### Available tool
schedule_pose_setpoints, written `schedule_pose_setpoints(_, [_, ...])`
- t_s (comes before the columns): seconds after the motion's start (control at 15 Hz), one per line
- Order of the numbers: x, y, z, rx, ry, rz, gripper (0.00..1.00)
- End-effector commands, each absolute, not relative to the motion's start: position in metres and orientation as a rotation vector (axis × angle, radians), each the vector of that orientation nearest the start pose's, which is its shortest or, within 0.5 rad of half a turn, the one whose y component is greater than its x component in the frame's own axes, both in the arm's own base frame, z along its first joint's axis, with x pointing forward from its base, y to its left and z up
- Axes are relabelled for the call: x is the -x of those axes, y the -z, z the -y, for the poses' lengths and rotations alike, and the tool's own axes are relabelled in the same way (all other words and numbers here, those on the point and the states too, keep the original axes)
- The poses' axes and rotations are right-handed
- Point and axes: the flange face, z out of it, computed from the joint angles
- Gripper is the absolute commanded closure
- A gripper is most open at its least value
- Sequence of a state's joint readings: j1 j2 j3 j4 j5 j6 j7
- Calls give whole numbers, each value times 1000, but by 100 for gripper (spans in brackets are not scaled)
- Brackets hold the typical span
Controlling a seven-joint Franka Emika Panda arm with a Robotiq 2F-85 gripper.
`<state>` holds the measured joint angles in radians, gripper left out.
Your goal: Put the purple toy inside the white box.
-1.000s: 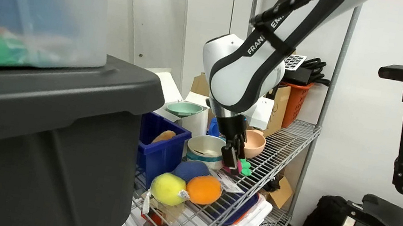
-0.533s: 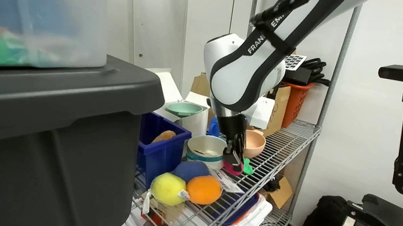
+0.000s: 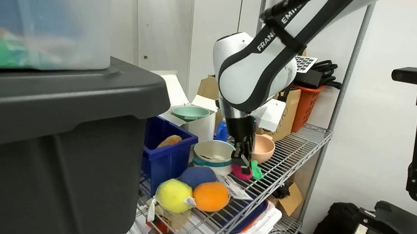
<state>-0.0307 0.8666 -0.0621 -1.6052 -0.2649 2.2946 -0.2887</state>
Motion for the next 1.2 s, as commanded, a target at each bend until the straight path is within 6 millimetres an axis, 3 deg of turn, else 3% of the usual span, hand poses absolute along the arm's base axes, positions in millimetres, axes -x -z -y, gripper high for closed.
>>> schedule_pose_setpoints(0.0, [-658,-125,66,3218,-359,669,97])
schedule_pose_setpoints(0.67, [-659,-179,79,3244,-279,620,97])
schedule_pose_setpoints(1.13, [-667,-211,77,3253,-222,595,97])
